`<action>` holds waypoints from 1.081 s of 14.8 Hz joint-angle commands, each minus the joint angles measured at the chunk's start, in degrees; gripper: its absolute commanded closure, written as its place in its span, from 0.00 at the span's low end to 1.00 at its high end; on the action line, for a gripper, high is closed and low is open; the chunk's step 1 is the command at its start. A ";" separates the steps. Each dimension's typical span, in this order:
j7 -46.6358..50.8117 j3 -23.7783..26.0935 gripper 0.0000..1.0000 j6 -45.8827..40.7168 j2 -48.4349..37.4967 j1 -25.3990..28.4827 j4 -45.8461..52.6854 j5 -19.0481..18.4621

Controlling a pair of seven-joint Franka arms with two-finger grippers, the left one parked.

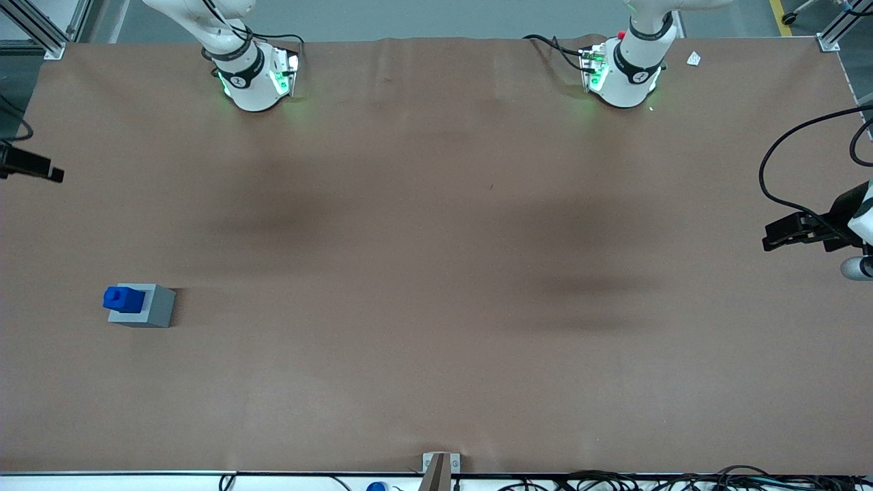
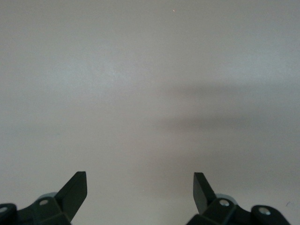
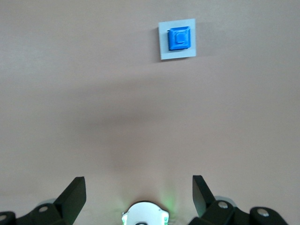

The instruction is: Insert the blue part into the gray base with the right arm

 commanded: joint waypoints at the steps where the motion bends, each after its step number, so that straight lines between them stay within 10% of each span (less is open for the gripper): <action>1: 2.53 0.00 0.00 3.06 -7.85 2.27 -7.96 0.34; 16: 3.68 0.79 0.00 12.74 -9.54 4.38 -10.71 0.26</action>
